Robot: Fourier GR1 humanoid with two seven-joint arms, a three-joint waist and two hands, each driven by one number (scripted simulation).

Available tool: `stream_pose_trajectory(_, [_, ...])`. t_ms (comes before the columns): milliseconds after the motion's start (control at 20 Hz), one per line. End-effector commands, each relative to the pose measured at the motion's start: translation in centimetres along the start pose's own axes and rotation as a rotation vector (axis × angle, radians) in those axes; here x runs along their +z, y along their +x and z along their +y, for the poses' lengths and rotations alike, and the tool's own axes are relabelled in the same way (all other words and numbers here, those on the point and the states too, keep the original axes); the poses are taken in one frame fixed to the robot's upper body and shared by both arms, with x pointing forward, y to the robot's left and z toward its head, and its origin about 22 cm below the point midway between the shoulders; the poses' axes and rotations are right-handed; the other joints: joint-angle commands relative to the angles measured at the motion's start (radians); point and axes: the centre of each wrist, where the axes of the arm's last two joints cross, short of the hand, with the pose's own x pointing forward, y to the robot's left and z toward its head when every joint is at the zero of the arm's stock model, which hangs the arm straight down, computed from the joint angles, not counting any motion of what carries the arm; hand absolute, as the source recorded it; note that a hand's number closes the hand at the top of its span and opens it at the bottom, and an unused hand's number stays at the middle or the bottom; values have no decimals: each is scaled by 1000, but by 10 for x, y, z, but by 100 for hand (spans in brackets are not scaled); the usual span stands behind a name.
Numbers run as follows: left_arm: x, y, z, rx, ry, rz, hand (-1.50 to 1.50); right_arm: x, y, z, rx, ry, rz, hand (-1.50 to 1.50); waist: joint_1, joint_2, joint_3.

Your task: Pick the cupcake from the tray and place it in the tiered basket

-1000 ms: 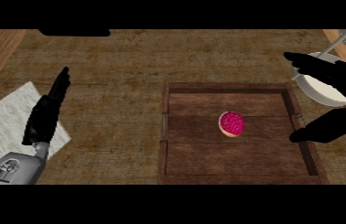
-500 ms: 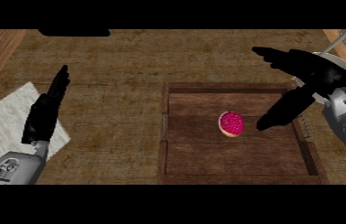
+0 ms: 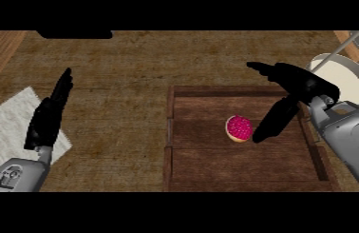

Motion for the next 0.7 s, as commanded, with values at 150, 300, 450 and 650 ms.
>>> stream_pose_trajectory(150, [4, -7, -10, -3, 4, 7, 0, 12, -10, 10, 95, 34, 102, -150, -10, -1, 0])
stream_pose_trajectory(300, [-11, 5, 6, 11, 4, 5, 0, 13, 2, 30, 130, 14, 71, -150, -8, 0, 0])
stream_pose_trajectory(450, [-9, -18, 0, 4, 4, -6, 0, 5, 5, 32, 171, -36, 94, -150, -7, 2, 0])
stream_pose_trajectory(650, [-10, -11, 8, -1, 4, 6, 0, 15, -10, 38, 187, -38, 84, -150, -10, 0, 0])
